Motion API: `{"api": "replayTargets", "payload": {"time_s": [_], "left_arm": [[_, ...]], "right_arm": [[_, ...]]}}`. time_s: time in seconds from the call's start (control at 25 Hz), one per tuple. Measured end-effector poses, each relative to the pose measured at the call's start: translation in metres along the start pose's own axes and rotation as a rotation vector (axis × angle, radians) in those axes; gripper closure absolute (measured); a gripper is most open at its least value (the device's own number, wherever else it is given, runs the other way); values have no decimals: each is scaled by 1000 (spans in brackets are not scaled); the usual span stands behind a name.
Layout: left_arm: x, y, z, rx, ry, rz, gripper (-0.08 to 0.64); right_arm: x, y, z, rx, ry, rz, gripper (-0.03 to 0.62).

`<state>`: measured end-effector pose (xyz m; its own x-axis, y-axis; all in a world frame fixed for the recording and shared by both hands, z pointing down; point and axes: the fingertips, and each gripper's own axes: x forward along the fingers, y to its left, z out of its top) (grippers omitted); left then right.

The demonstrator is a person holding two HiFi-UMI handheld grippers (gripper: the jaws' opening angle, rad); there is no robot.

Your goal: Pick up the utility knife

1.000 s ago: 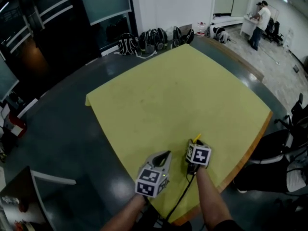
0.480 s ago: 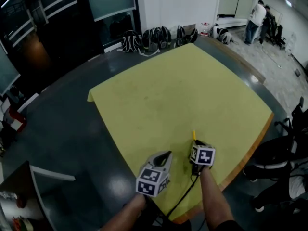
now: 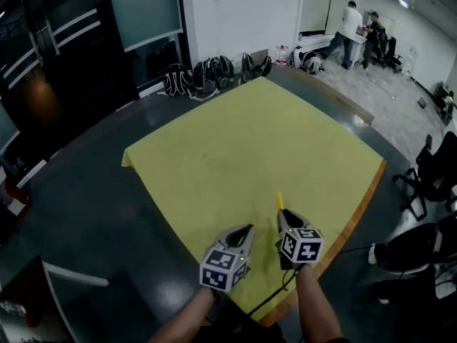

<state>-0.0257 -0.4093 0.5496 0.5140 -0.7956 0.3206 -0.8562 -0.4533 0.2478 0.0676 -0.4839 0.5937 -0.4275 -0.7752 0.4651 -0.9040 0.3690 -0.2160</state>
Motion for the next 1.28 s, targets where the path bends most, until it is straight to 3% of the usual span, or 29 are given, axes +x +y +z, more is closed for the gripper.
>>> {"api": "replayTargets", "payload": {"time_s": [0.64, 1.0, 1.28], "left_arm": [[-57, -45, 54, 100, -123, -188, 552], [-76, -58, 72, 152, -169, -250, 552], [-89, -57, 84, 175, -198, -253, 552]], "right_arm": [[-152, 76, 66, -82, -341, 3, 531], [-195, 95, 86, -120, -446, -7, 531], [-202, 109, 88, -133, -465, 7, 531]]}}
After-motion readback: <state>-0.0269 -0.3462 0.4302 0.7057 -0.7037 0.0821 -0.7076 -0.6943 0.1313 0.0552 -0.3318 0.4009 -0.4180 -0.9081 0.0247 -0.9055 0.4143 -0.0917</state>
